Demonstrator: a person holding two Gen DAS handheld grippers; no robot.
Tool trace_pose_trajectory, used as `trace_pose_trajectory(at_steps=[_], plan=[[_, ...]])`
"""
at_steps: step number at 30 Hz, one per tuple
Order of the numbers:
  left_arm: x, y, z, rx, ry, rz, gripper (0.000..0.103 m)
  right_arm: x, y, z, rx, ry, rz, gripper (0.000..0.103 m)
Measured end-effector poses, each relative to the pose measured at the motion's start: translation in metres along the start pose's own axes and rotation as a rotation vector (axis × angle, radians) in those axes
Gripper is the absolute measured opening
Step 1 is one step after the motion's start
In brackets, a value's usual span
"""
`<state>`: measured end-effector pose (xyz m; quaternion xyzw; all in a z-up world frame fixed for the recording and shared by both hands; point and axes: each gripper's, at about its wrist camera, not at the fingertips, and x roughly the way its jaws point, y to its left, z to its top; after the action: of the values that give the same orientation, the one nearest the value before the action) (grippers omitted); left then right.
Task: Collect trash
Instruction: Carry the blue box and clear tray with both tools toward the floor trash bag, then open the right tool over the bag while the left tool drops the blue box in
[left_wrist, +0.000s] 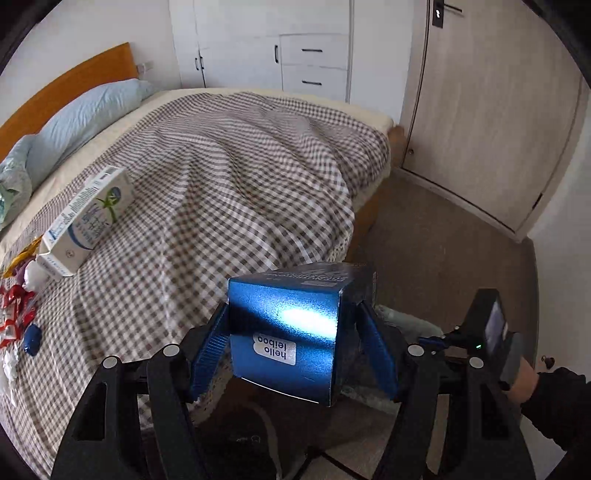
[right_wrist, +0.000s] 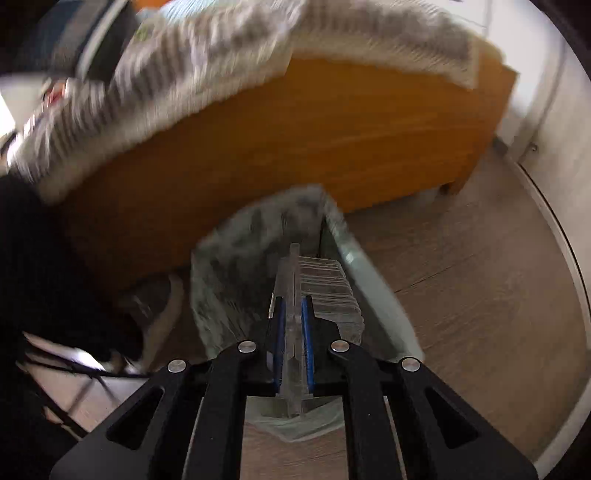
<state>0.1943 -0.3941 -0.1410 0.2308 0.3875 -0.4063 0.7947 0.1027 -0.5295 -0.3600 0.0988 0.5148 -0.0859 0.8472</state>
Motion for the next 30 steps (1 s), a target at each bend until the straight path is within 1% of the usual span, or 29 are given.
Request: trace_pose_trajectory(at_steps=[2, 4, 5, 6, 7, 9, 10, 11, 13, 16, 18, 21, 23, 25, 29, 30], plan=[[0.015, -0.011, 0.003, 0.034, 0.038, 0.019, 0.066, 0.035, 0.012, -0.002, -0.072, 0.033, 0.013, 0.009], [0.025, -0.015, 0.004, 0.045, 0.052, 0.031, 0.066, 0.065, 0.022, 0.001, -0.110, 0.055, 0.063, 0.011], [0.030, -0.017, 0.005, 0.043, 0.063, 0.027, 0.066, 0.080, 0.027, 0.001, -0.122, 0.080, 0.098, 0.011], [0.035, -0.018, 0.005, 0.038, 0.077, 0.021, 0.066, 0.095, 0.029, 0.002, -0.123, 0.120, 0.134, 0.015], [0.040, -0.018, 0.005, 0.031, 0.094, 0.017, 0.066, 0.109, 0.030, 0.002, -0.112, 0.166, 0.174, 0.027], [0.051, -0.022, 0.006, 0.030, 0.127, 0.017, 0.066, 0.125, 0.023, -0.001, -0.072, 0.218, 0.202, 0.043], [0.056, -0.025, 0.006, 0.037, 0.137, 0.014, 0.066, 0.126, 0.017, -0.001, -0.039, 0.225, 0.225, 0.044], [0.062, -0.028, 0.006, 0.047, 0.146, 0.007, 0.066, 0.124, 0.008, -0.001, 0.005, 0.228, 0.256, 0.044], [0.075, -0.037, 0.004, 0.073, 0.179, -0.018, 0.066, 0.115, -0.011, -0.003, 0.091, 0.212, 0.277, 0.045], [0.105, -0.055, -0.002, 0.113, 0.268, -0.061, 0.067, 0.093, -0.036, -0.008, 0.215, 0.179, 0.292, 0.047], [0.127, -0.067, -0.006, 0.136, 0.330, -0.069, 0.067, 0.072, -0.045, -0.013, 0.272, 0.151, 0.270, 0.047], [0.162, -0.084, -0.014, 0.168, 0.432, -0.085, 0.067, 0.039, -0.060, -0.022, 0.334, 0.113, 0.192, 0.047], [0.186, -0.093, -0.019, 0.175, 0.495, -0.063, 0.067, 0.019, -0.072, -0.031, 0.374, 0.086, 0.158, 0.049], [0.208, -0.101, -0.022, 0.194, 0.526, -0.029, 0.067, 0.003, -0.082, -0.040, 0.415, 0.066, 0.136, 0.052], [0.243, -0.111, -0.025, 0.157, 0.575, -0.026, 0.067, -0.017, -0.086, -0.052, 0.448, 0.058, 0.112, 0.052], [0.246, -0.114, -0.026, 0.154, 0.569, -0.018, 0.067, -0.018, -0.085, -0.052, 0.453, 0.057, 0.112, 0.052]])
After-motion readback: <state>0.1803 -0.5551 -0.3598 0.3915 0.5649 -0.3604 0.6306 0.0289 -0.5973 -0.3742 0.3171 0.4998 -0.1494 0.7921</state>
